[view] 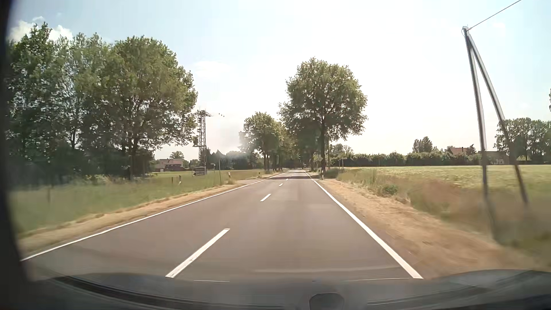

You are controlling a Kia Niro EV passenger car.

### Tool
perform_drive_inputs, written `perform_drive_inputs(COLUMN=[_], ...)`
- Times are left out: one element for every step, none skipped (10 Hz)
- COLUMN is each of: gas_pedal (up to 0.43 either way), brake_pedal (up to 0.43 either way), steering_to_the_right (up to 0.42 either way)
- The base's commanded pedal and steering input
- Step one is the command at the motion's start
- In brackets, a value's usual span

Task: Follow the waypoints while adhering to traffic rules and regulations

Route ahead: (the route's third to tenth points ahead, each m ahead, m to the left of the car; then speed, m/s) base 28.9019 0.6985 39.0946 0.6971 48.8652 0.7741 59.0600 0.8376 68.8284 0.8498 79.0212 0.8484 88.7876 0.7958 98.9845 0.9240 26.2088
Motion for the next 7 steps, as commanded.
perform_drive_inputs(gas_pedal=[0.240,0.240,0.240,0.240,0.240,0.240,0.240], brake_pedal=[0.006,0.006,0.006,0.006,0.006,0.006,0.006], steering_to_the_right=[0.003,0.003,0.003,0.003,0.003,0.003,0.003])
